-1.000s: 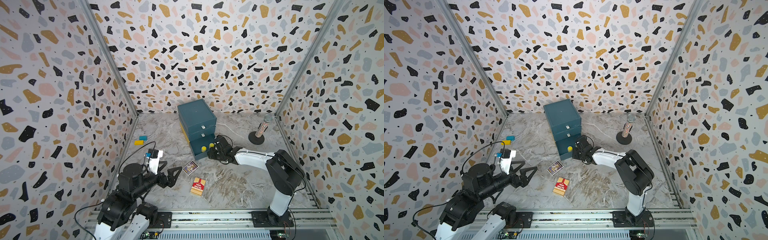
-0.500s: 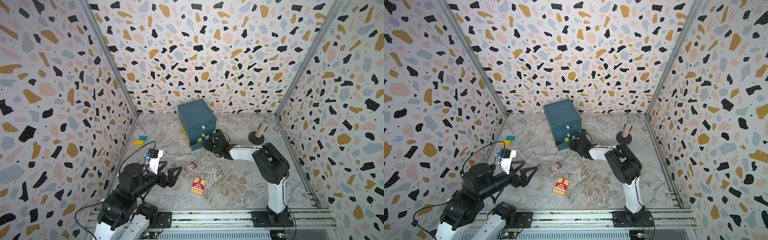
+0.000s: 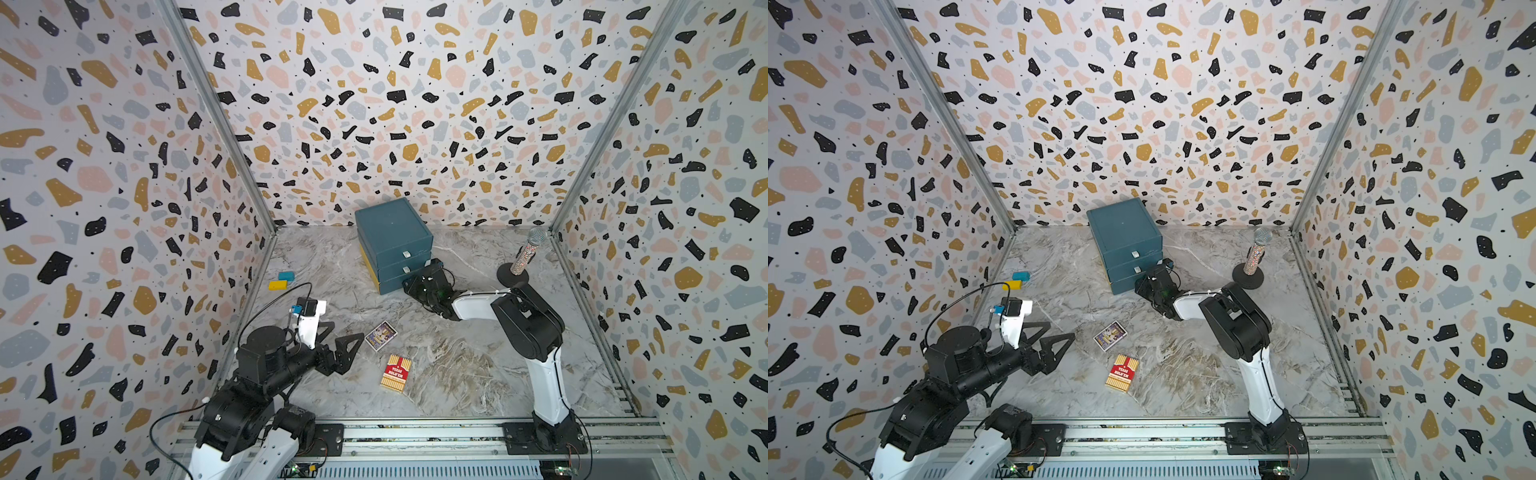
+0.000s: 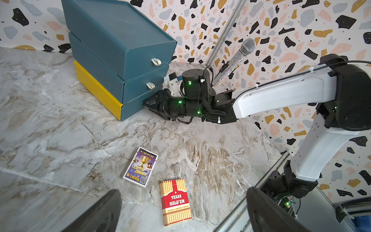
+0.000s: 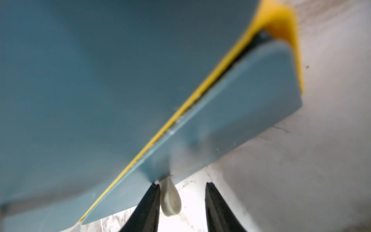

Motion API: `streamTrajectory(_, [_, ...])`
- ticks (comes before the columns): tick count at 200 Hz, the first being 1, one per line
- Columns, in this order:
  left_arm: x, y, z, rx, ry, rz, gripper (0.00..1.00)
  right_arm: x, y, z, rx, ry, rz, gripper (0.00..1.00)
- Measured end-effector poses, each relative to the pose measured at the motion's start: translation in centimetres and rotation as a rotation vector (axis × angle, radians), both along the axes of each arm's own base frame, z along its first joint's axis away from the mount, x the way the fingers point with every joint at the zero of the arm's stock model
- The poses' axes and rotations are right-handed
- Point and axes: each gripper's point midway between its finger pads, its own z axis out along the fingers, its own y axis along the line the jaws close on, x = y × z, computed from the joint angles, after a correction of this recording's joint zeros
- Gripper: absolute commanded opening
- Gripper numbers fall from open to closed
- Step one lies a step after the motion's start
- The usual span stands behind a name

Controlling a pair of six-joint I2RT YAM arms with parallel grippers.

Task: Put the paint cans in the drawer according to color
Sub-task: Close the drawer in the storage box, then reset both arms

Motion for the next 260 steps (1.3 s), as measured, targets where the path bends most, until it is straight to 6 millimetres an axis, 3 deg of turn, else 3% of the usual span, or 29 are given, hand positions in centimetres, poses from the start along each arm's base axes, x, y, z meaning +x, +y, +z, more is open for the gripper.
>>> streamTrajectory(50, [0.1, 0.0, -0.1, 0.002, 0.004, 0.002, 1.00, 0.1, -0.2, 0.2, 0.024, -0.002, -0.025, 0.41])
streamTrajectory(71, [0.4, 0.1, -0.3, 0.011, 0.013, 0.016, 1.00, -0.8, -1.5, 0.5, -0.027, 0.011, -0.037, 0.46])
streamTrajectory(83, [0.7, 0.2, -0.5, 0.018, 0.021, 0.023, 1.00, -1.7, -2.6, 1.6, -0.069, -0.002, -0.035, 0.51])
streamTrajectory(97, [1.0, 0.4, -0.8, 0.029, 0.031, 0.041, 1.00, -2.9, -4.1, 4.0, -0.126, -0.024, -0.026, 0.60])
streamTrajectory(134, [2.4, 1.5, -2.1, 0.080, 0.071, 0.125, 1.00, -6.2, -8.7, 14.0, -0.238, -0.197, -0.012, 0.83])
streamTrajectory(141, [2.6, 1.8, -2.3, 0.090, 0.078, 0.146, 1.00, -7.0, -9.8, 15.4, -0.265, -0.224, -0.014, 0.99])
streamTrajectory(154, [3.1, 2.4, -2.5, 0.104, 0.085, 0.191, 1.00, -8.7, -11.8, 16.9, -0.321, -0.260, -0.012, 1.00])
streamTrajectory(174, [3.9, 3.5, -2.9, 0.127, 0.096, 0.268, 1.00, -11.2, -14.8, 16.6, -0.442, -0.270, 0.009, 1.00])
streamTrajectory(211, [6.1, 5.8, -4.0, 0.167, 0.165, 0.451, 1.00, -14.9, -20.8, 14.1, -0.705, -0.235, 0.004, 1.00])
streamTrajectory(242, [8.5, 7.5, -5.4, 0.197, 0.157, 0.606, 1.00, -16.2, -25.8, 15.0, -0.869, -0.259, -0.120, 1.00])
streamTrajectory(260, [9.8, 7.9, -7.6, 0.245, 0.087, 0.624, 1.00, -16.4, -28.0, 15.1, -0.929, -0.268, -0.176, 1.00])
